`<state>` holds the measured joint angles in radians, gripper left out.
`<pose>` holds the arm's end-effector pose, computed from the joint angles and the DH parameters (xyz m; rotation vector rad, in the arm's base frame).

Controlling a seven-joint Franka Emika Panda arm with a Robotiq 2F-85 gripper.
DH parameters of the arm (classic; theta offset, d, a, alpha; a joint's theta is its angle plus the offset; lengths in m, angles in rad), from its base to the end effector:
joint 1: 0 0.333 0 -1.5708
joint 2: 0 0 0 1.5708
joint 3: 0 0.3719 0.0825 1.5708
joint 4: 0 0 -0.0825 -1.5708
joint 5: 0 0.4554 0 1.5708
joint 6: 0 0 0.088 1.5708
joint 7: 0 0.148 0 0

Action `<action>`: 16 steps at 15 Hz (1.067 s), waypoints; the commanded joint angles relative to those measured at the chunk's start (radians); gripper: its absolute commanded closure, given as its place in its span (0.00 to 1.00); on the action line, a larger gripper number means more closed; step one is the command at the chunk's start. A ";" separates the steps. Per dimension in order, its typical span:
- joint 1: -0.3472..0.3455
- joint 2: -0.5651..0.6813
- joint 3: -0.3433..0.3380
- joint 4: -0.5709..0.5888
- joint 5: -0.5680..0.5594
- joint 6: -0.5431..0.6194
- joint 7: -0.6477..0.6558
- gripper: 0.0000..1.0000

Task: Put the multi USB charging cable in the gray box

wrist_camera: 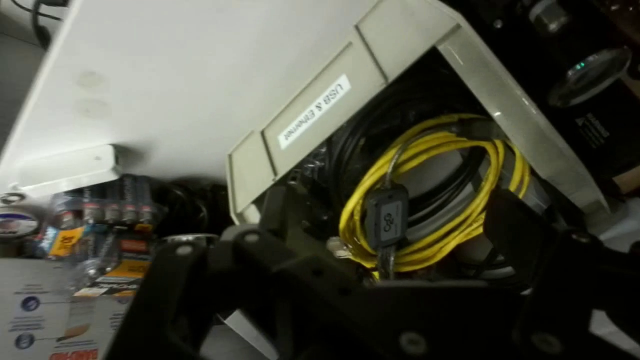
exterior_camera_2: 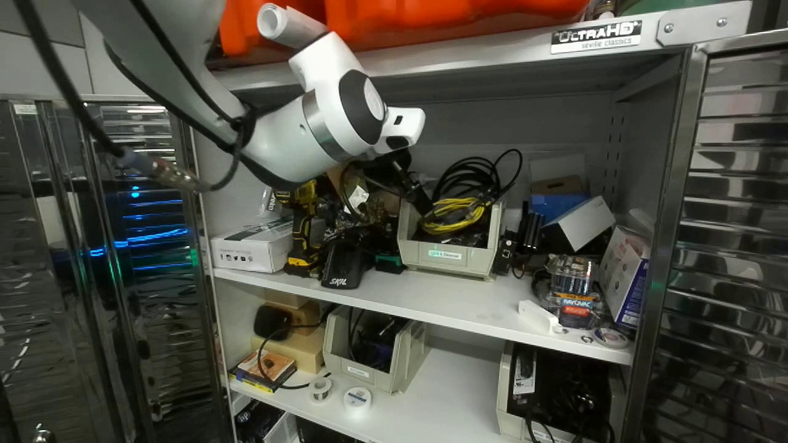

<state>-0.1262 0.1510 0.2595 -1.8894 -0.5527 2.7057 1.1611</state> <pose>0.7329 0.0990 0.4953 -2.6933 0.8640 -1.0917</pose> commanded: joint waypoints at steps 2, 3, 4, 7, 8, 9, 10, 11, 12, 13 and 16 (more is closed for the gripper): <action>0.109 -0.187 -0.106 -0.142 0.218 -0.204 -0.214 0.00; 0.121 -0.212 -0.113 -0.157 0.267 -0.265 -0.268 0.00; 0.131 -0.234 -0.120 -0.169 0.314 -0.324 -0.322 0.00; 0.151 -0.289 -0.139 -0.185 0.464 -0.505 -0.488 0.00; 0.156 -0.302 -0.145 -0.186 0.512 -0.562 -0.546 0.00; 0.158 -0.314 -0.150 -0.183 0.546 -0.618 -0.591 0.00; 0.160 -0.323 -0.156 -0.179 0.588 -0.679 -0.647 0.00; 0.161 -0.330 -0.161 -0.172 0.618 -0.735 -0.688 0.00; 0.161 -0.336 -0.167 -0.164 0.653 -0.797 -0.741 0.00; 0.160 -0.342 -0.169 -0.160 0.668 -0.849 -0.775 0.00; 0.158 -0.357 -0.172 -0.151 0.692 -0.987 -0.855 0.00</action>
<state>0.0178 -0.1813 0.1108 -2.0520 0.1022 1.8270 0.3928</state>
